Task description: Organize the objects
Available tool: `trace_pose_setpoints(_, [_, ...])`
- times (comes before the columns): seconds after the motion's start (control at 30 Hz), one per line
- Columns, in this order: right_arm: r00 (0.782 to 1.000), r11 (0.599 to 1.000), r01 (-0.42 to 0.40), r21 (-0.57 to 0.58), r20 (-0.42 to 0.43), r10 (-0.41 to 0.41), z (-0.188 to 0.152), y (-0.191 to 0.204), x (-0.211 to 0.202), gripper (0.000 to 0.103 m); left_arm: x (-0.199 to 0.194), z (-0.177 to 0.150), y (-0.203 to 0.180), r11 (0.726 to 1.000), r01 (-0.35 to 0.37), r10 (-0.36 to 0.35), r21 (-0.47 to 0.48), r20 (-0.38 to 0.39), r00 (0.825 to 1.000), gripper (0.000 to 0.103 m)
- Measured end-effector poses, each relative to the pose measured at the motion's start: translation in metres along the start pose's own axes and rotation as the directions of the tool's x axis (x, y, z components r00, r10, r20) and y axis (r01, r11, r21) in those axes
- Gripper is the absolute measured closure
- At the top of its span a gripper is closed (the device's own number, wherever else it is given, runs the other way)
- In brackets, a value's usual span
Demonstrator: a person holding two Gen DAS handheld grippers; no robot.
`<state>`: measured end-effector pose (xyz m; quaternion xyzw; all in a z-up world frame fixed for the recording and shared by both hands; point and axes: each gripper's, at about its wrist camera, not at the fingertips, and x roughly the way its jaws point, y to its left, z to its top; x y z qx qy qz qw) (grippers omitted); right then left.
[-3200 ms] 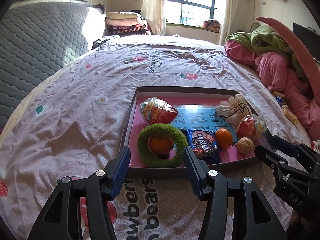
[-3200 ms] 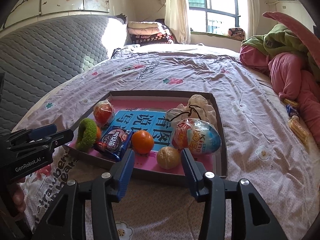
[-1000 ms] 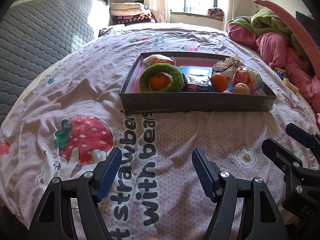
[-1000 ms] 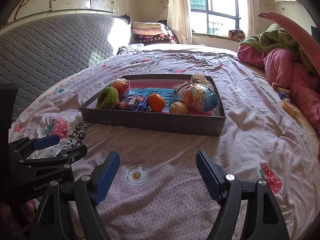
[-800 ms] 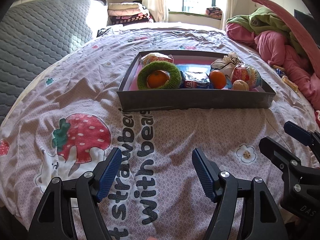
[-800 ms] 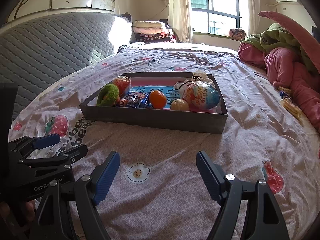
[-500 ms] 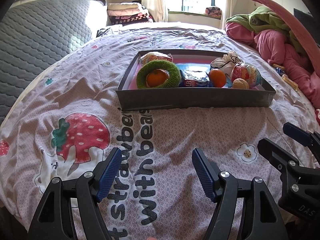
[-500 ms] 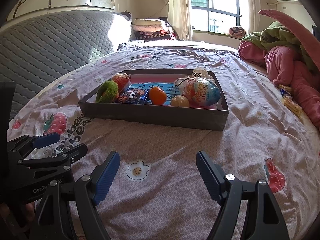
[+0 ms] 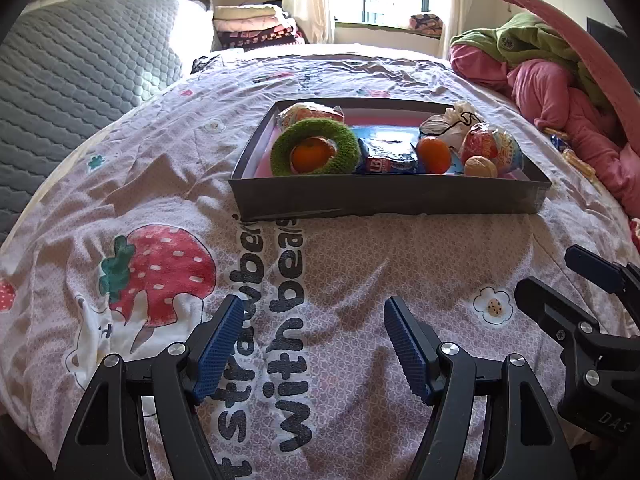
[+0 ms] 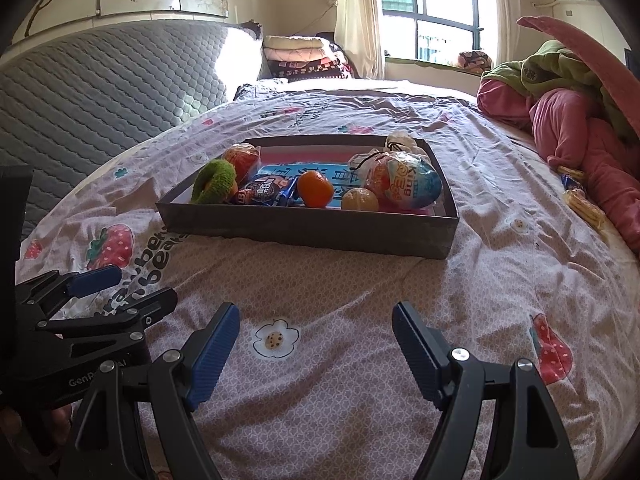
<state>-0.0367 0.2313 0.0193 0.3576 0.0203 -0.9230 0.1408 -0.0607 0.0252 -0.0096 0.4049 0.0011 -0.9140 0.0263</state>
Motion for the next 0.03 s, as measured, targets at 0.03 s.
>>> trace_pose_setpoints(0.03, [1.0,1.0,-0.001,0.0,-0.002,0.001,-0.0002,0.0001,0.0003,0.025,0.0002,0.0001,0.0007,1.0,-0.001,0.001,-0.004,0.0,1.0,0.029])
